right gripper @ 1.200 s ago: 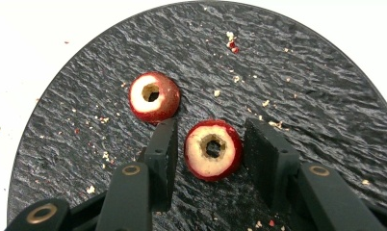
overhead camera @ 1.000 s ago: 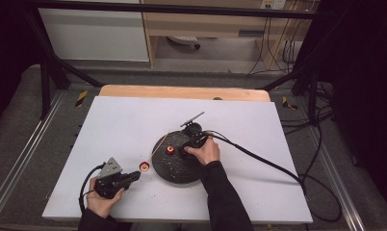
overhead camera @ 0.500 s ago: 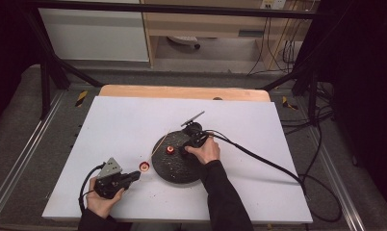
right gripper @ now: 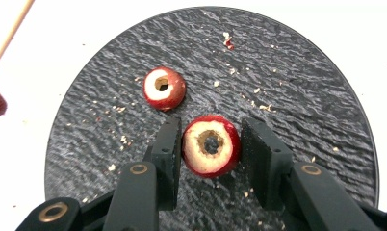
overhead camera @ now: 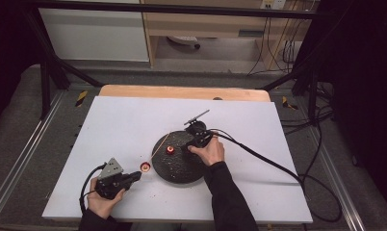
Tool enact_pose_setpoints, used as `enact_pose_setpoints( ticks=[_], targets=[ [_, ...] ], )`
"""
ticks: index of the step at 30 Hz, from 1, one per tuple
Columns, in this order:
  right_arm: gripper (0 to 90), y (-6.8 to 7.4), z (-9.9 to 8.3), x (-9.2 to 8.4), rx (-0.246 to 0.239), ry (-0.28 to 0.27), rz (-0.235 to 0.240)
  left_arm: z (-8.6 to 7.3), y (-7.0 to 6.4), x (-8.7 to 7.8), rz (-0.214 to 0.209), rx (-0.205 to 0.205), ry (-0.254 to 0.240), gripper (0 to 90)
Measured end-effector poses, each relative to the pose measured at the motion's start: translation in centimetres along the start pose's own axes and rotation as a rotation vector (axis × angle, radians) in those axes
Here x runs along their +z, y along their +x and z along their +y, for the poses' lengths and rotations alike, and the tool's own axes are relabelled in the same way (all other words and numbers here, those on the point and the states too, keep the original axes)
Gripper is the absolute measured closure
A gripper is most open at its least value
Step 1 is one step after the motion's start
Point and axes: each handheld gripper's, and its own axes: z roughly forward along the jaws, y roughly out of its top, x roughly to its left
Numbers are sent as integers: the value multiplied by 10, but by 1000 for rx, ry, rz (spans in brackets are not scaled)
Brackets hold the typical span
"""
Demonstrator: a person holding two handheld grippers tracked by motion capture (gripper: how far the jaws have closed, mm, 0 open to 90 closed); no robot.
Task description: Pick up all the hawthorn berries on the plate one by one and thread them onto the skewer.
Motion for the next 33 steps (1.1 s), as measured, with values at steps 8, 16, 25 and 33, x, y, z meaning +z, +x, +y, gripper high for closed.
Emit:
enact_pose_setpoints(
  ticks=[8, 16, 25, 33],
  targets=[
    [613, -1, -9, -14, 22, -58, 29, 0, -2, 1, -1, 5, 0, 883],
    [613, -7, -28, -25, 42, -139, 59, 1, -4, 2, -6, 13, 3, 883],
    [614, -12, -54, -42, 80, -283, 108, 2, -7, 4, -5, 17, -5, 883],
    [614, -19, -78, -46, 147, -412, 170, 5, -14, 7, -8, 28, -16, 883]
  ],
)
